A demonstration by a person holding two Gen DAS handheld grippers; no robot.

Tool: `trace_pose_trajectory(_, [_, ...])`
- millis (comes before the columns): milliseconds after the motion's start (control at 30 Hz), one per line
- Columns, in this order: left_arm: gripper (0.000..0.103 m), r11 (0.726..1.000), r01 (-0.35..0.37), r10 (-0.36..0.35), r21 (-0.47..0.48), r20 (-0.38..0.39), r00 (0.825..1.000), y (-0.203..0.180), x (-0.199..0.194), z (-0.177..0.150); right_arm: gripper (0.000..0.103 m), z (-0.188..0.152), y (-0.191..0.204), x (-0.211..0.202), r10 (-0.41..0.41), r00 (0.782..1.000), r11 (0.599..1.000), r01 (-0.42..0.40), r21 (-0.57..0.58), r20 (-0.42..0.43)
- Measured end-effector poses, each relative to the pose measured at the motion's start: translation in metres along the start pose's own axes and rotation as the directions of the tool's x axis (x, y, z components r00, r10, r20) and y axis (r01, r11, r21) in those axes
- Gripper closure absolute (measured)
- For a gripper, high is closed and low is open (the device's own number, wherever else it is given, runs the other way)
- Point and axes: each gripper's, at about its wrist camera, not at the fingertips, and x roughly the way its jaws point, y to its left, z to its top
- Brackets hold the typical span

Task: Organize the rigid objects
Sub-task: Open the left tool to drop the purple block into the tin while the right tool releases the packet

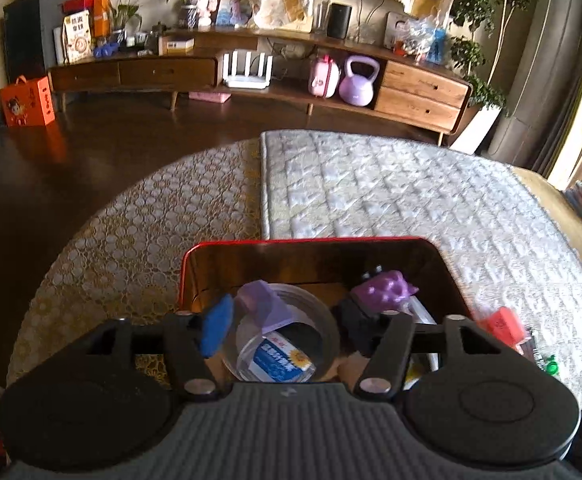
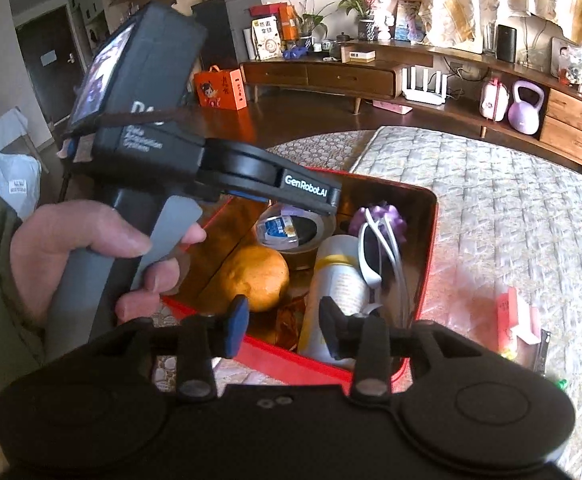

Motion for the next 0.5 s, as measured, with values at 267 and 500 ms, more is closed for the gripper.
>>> trace_pose_trajectory(267, [0.036, 1.000, 0.019, -0.020, 0.017, 0.018, 1.000, -0.013, -0.030, -0.002, 0.040, -0.005, -0.004, -0.024, -0.003, 0.999, 0.999, 0.002, 0.039, 0.041])
trace_pose_trajectory(500, [0.031, 0.999, 0.033, -0.034, 0.030, 0.035, 0.999, -0.024, -0.058, -0.009, 0.026, -0.010, -0.007, -0.047, 0.005, 0.997, 0.999, -0.009, 0.052, 0.077])
